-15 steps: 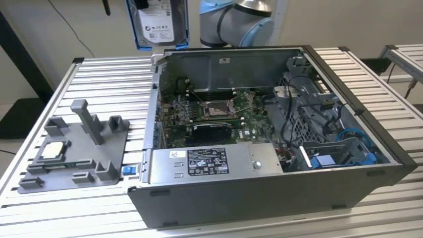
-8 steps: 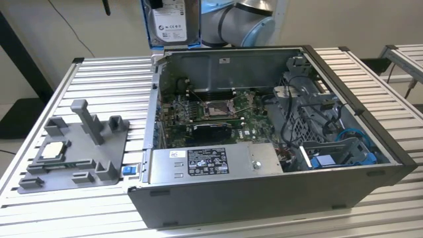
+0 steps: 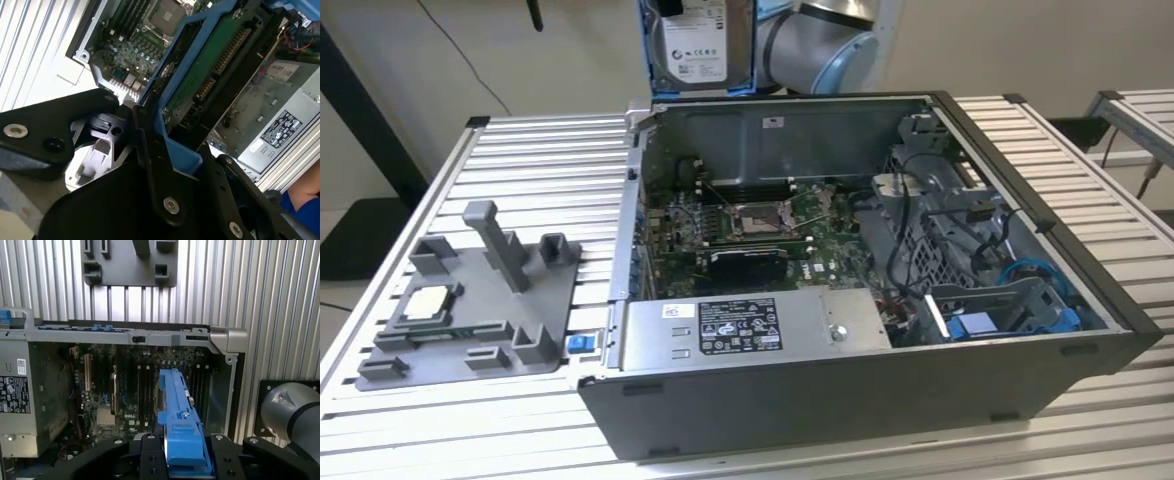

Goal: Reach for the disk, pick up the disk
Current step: 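Pick up the disk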

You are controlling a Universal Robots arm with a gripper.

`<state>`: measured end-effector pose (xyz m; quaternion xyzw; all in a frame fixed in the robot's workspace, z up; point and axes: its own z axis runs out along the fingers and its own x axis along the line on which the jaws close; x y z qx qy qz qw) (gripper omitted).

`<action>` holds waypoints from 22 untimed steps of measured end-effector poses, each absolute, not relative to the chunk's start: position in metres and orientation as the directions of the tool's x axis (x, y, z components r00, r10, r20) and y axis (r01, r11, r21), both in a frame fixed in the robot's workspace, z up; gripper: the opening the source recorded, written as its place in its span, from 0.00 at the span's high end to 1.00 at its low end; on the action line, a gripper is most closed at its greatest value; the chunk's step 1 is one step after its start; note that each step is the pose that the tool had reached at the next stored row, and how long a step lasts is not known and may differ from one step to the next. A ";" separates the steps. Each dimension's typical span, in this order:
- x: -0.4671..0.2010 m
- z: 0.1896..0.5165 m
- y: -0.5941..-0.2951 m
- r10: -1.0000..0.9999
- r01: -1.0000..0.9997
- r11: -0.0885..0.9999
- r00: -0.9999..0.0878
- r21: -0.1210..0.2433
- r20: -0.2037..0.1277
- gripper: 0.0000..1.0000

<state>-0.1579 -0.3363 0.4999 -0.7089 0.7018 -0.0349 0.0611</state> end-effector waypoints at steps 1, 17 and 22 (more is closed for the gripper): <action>-0.155 0.500 -0.336 -0.999 -0.991 -0.007 0.012 -0.136 -0.036 1.00; -0.099 0.500 -0.336 -0.999 -0.991 -0.008 0.013 -0.136 -0.036 1.00; -0.085 0.500 -0.336 -0.999 -0.991 -0.007 0.012 -0.136 -0.036 1.00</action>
